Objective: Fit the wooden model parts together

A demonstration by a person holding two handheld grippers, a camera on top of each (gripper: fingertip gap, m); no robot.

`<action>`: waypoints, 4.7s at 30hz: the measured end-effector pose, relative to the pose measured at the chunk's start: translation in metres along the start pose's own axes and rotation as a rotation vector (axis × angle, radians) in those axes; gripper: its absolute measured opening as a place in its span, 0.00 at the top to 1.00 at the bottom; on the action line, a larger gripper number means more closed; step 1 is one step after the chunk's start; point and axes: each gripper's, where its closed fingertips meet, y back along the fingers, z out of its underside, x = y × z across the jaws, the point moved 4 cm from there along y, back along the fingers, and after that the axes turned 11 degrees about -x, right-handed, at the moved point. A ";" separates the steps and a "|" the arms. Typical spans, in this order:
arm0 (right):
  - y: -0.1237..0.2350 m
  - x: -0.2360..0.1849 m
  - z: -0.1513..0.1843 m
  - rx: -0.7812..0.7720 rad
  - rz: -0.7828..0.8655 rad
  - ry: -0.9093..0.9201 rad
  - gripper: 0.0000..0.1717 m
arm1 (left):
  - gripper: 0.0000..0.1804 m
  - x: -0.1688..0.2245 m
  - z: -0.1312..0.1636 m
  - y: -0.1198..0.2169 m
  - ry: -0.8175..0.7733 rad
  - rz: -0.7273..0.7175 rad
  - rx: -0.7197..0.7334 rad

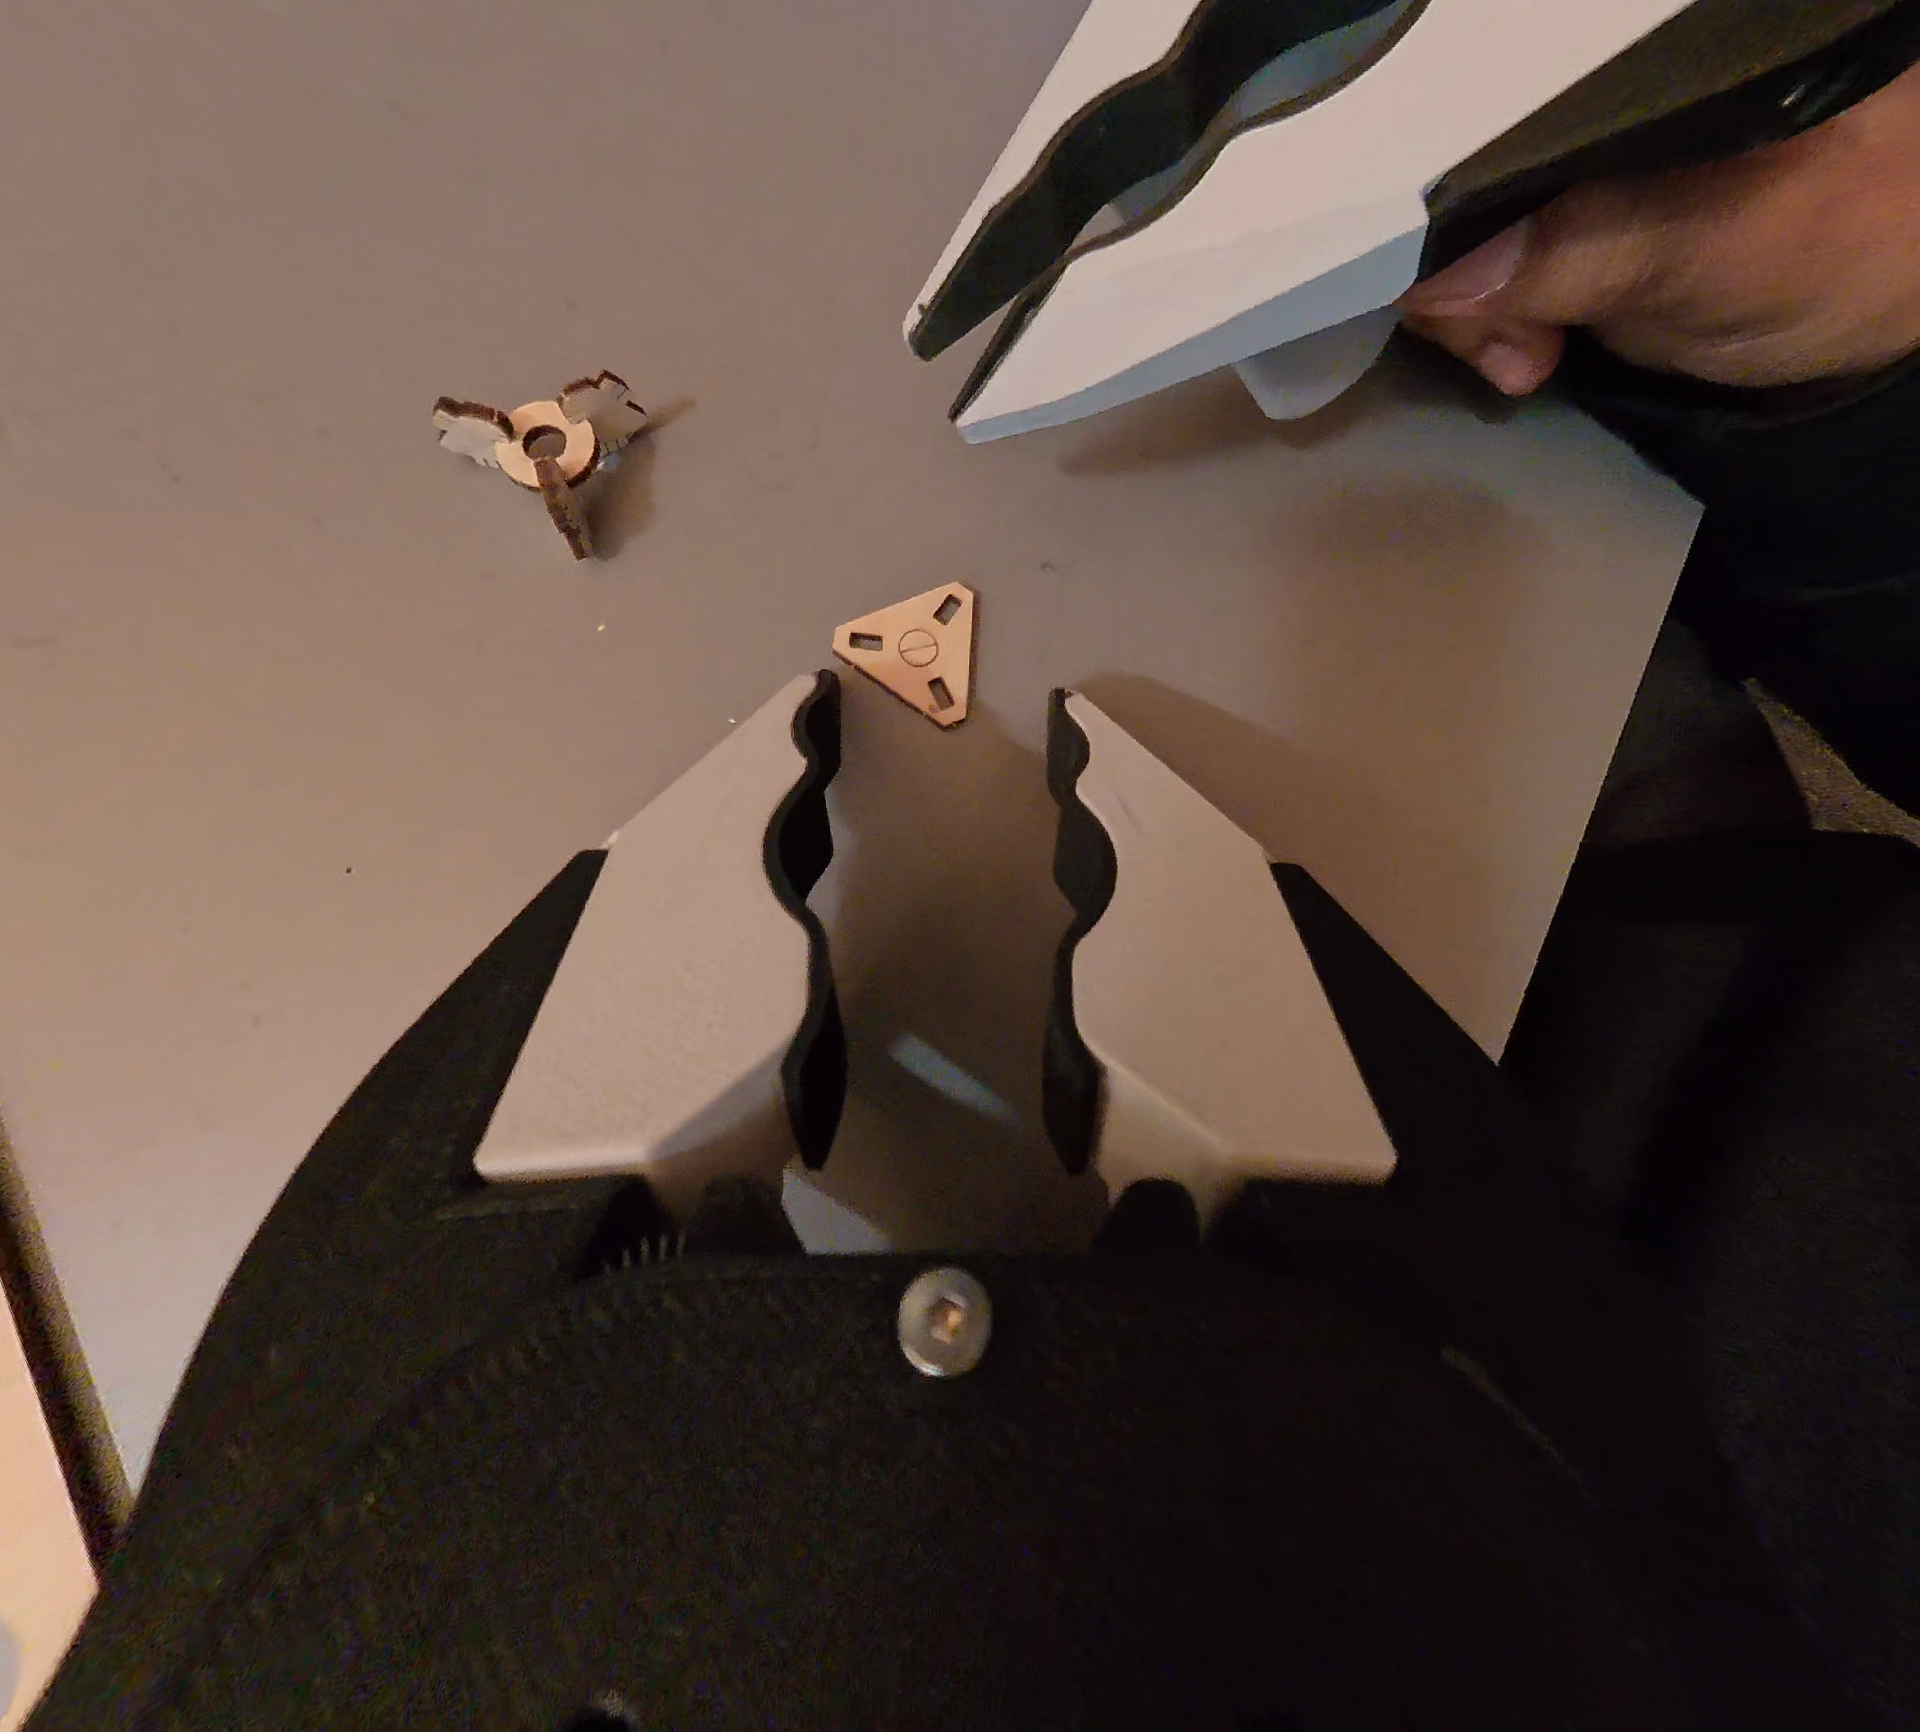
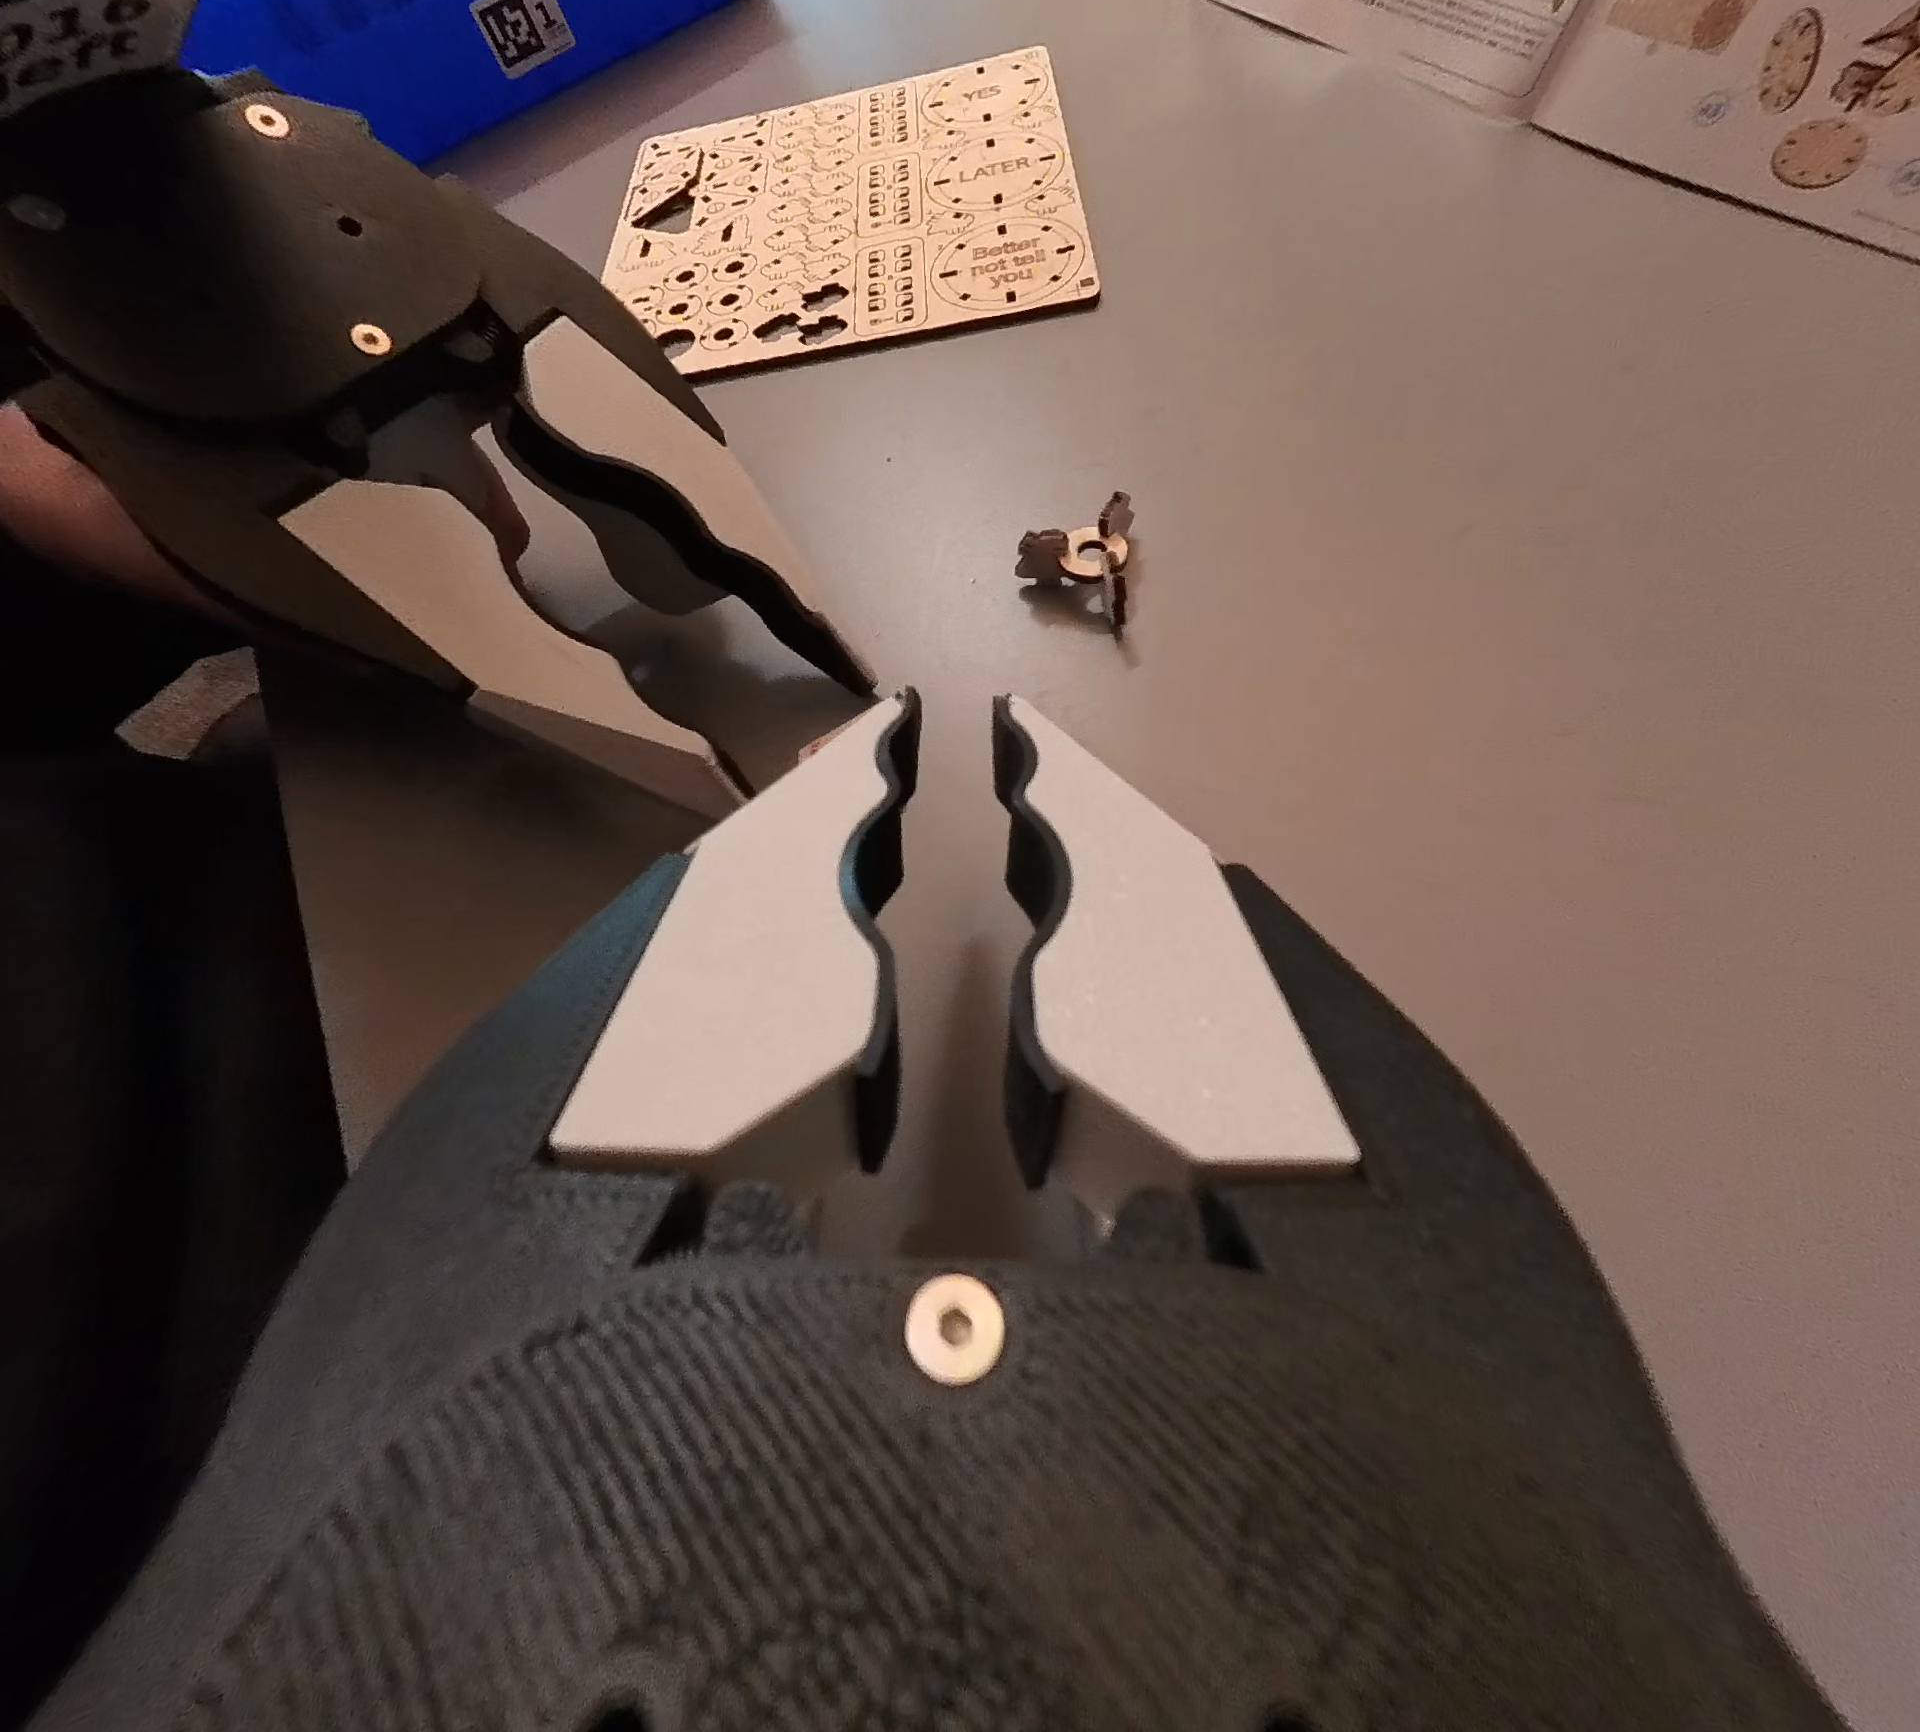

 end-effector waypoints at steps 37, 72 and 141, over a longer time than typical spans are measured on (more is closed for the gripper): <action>0.001 0.004 -0.002 0.017 0.043 -0.009 0.93 | 0.86 -0.010 0.001 0.001 -0.012 -0.059 -0.010; 0.003 0.005 -0.003 0.030 0.036 -0.018 0.93 | 0.86 -0.008 0.002 0.001 -0.025 -0.045 -0.012; -0.013 -0.022 -0.003 -0.079 0.223 -0.001 1.00 | 0.89 -0.034 -0.005 0.031 0.197 0.142 0.234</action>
